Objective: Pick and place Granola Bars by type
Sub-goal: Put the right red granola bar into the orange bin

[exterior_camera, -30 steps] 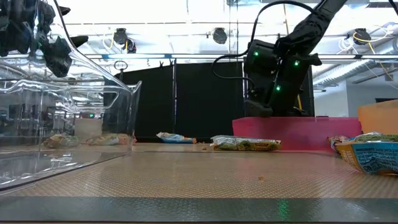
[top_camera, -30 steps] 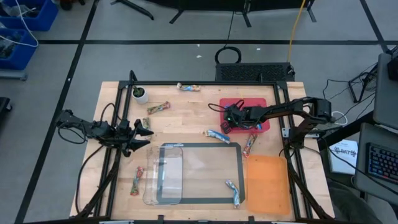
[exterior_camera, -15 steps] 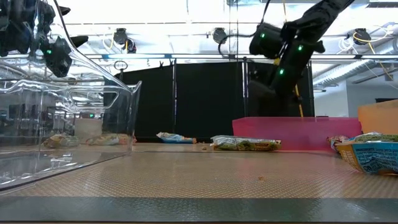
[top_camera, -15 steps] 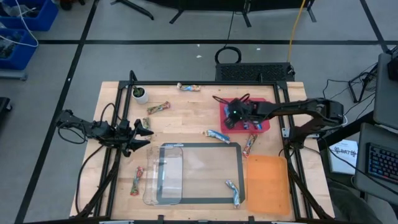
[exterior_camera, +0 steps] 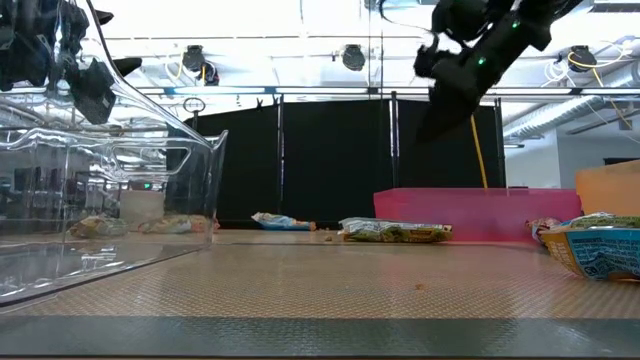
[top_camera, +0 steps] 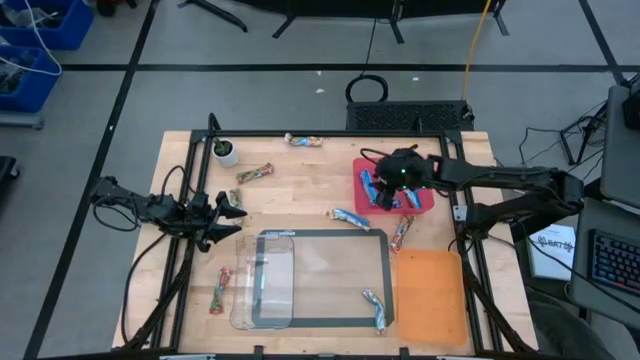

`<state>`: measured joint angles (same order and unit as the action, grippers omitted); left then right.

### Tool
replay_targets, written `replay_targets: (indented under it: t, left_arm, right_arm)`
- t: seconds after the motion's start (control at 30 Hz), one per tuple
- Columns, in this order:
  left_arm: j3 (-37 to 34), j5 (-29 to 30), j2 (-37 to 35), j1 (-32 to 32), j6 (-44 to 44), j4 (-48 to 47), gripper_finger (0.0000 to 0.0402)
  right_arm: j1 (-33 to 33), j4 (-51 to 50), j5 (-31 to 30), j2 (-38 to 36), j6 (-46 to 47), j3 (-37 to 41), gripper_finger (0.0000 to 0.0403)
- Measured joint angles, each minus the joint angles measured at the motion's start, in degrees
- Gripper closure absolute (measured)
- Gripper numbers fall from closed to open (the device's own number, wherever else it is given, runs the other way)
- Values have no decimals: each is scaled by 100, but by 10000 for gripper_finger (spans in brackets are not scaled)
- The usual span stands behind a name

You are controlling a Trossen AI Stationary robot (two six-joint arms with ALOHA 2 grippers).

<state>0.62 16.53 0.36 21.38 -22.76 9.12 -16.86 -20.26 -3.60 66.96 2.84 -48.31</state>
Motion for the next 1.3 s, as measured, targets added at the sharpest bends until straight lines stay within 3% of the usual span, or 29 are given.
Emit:
replay_targets:
  t: [0.27, 0.63, 0.83, 1.3]
  left_arm:
    - [0, 0, 0, 1, 0, 0, 147]
    - [0, 0, -2, 1, 0, 1, 147]
    - [0, 0, 0, 1, 0, 3, 147]
    - [0, 0, 0, 0, 0, 2, 147]
  right_arm:
    - [60, -627, 1203, -540, -1104, 0, 277]
    - [536, -1696, 1727, -1107, -2715, 0, 276]
    - [797, -2173, 1720, -1257, -3690, 0, 262]
    - [1221, -2847, 1671, -1367, -4583, 0, 205]
